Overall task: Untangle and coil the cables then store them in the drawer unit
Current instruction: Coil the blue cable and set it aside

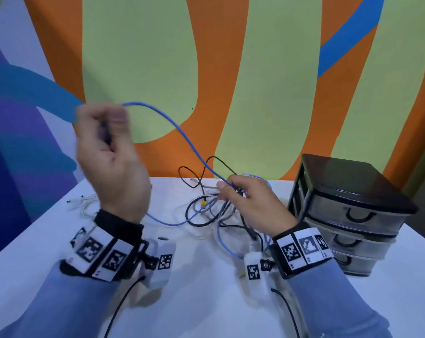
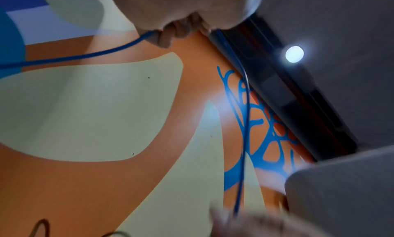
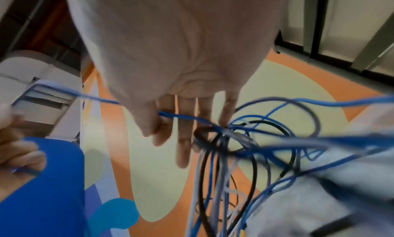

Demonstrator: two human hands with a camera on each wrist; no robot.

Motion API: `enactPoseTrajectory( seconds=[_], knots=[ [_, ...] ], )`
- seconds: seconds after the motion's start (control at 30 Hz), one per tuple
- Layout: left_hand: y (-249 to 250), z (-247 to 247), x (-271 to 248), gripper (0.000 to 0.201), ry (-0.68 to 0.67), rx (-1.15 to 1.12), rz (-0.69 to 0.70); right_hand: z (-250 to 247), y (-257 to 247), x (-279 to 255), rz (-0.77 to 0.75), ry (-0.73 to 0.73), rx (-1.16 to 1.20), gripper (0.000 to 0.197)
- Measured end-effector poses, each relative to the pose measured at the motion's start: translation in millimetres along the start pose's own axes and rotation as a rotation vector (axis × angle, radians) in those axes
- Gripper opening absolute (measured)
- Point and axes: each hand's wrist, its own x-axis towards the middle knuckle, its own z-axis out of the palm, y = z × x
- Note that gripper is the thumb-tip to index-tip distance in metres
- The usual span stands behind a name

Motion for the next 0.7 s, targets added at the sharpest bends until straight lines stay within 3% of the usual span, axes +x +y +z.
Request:
enactPoseTrajectory(
  seconds=[0.1, 0.17, 0.3, 0.47, 0.6, 0.7],
  knots=[
    [-27, -19, 29, 0.016, 0.242, -0.106, -0.215, -9, 16, 3, 0.077, 0.055, -0.015, 0.034],
    [-41, -27, 34, 0.018, 0.215, -0.097, -0.315, -14, 21, 3, 0.089, 0.106, 0.069, 0.037],
    [-45, -23, 26, 0.02, 0.076, -0.046, -0.377, -12, 9, 4, 0.062, 0.202, 0.208, 0.045],
    [-46, -28, 28, 0.024, 0.068, -0.048, -0.483, -12, 8, 6, 0.052, 0.272, 0.292, 0.011],
    [-49, -37, 35, 0.024, 0.157, -0.056, -0.471, -12, 12, 3, 0.131, 0.232, 0.229, 0.043],
    [-47, -39, 39, 0.025, 0.2, -0.104, -0.484, -7, 22, 2, 0.247, -0.025, -0.069, 0.057]
  ],
)
